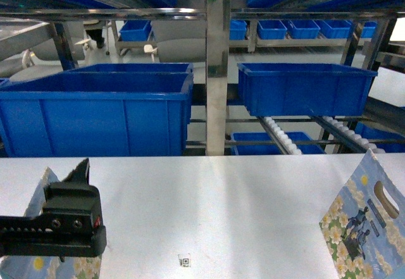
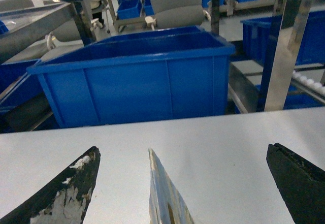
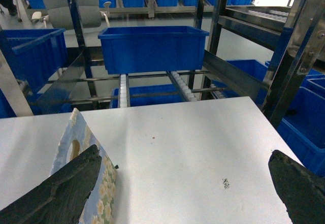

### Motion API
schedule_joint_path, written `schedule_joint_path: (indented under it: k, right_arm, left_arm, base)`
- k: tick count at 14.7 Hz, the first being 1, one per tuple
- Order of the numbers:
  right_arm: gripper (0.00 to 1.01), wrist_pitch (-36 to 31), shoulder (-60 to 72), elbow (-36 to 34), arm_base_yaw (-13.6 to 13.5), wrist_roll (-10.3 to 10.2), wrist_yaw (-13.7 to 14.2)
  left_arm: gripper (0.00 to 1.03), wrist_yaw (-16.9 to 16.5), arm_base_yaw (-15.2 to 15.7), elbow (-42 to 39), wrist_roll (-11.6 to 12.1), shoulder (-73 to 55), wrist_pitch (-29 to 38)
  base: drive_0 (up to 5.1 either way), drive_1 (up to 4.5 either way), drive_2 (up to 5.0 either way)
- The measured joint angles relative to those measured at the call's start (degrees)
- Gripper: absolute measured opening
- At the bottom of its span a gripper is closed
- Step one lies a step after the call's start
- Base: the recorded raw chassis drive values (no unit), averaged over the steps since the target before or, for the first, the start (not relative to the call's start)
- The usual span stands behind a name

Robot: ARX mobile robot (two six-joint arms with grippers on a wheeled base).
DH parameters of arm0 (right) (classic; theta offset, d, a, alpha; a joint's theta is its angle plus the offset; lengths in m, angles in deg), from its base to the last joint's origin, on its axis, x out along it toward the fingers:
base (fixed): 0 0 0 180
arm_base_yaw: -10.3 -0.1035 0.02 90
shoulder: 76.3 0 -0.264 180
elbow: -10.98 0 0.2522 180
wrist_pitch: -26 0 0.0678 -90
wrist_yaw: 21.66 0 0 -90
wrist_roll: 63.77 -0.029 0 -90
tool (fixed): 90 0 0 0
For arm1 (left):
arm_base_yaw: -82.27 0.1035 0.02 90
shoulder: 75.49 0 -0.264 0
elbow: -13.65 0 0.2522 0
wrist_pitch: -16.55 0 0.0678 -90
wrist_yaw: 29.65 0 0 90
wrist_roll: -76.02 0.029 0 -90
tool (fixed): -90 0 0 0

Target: Move flower gift bag to table near conveyor

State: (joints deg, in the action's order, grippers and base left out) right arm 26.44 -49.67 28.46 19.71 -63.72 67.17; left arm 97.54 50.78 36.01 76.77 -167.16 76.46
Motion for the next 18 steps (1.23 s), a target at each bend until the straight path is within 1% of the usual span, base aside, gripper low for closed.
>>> schedule_joint_path:
  k: [1,4,6,7,8,9,10,11,12,14,15,16,17,18]
  right_arm:
    - [0.98,0.00,0.00,0.00,0.00,0.00,0.00]
    - [0.98,0.00,0.00,0.00,0.00,0.00,0.00]
    - [0.98,0.00,0.00,0.00,0.00,0.00,0.00]
    - [0.98,0.00,0.00,0.00,0.00,0.00,0.00]
    - [0.98,0.00,0.00,0.00,0.00,0.00,0.00]
    - [0.98,0.00,0.00,0.00,0.00,0.00,0.00]
    - [0.98,0.00,0.00,0.00,0.00,0.00,0.02]
    - [0.98,0.00,0.00,0.00,0.00,0.00,0.00]
    - [0.98,-0.02,-0.02,0.00,0.00,0.00,-0.07]
    - [0.98,0.00,0.00,0.00,0.00,0.00,-0.07]
    - [0.98,0.00,0.00,0.00,0.00,0.00,-0.07]
    - [0.98,0.00,0.00,0.00,0.00,0.00,-0.09]
    - [0.98,0.02,0.00,0.00,0.02,0.00,-0.07]
    - [0.95,-5.29,0.77,-1.20,0.76,-0.04,-2.38]
  left_arm:
    - [0.98,-0.17,0.02,0.00,0.90,2.62,0.00]
    - [0.98,-0.17,-0.61,0.17,2.16,8.90,-0.02]
    - [0.98,0.83,-1.55,0.17,3.13,13.70,0.00]
    - [0.98,2.05,-2.38,0.17,3.85,17.18,-0.02]
    - [0.98,4.26,-3.63,0.17,4.39,21.38,-1.07]
    - [0.98,6.54,-4.96,-0.26,5.27,25.03,-3.85]
    - [0.98,8.02,-5.35,-1.01,4.85,28.55,-8.50]
    - [0.98,8.76,-5.44,-1.36,4.11,29.55,-9.18]
    - [0.98,8.81,-5.44,-1.36,3.76,29.51,-9.20]
    - [0.98,8.81,-5.44,-1.36,3.72,29.38,-9.29]
    - [0.93,5.51,-4.35,-0.85,2.47,31.56,-16.20]
    - [0.84,-0.35,-1.90,-1.25,1.70,36.24,-23.87]
    - [0.73,-5.14,1.33,-2.19,0.72,42.29,-29.99]
    - [0.64,-8.33,3.76,-3.08,0.46,46.31,-33.79]
  base:
    - [0.0,0.00,0.0]
    - [0.0,0.00,0.0]
    - [0.0,0.00,0.0]
    - [0.0,0.00,0.0]
    - [0.0,0.00,0.0]
    - [0.0,0.00,0.0]
    - [0.0,0.00,0.0]
    - [0.0,0.00,0.0]
    - [0.0,0.00,0.0]
    - [0.0,0.00,0.0]
    - [0.0,0.00,0.0]
    - [0.0,0.00,0.0]
    - [0.0,0.00,0.0]
    - [0.0,0.00,0.0]
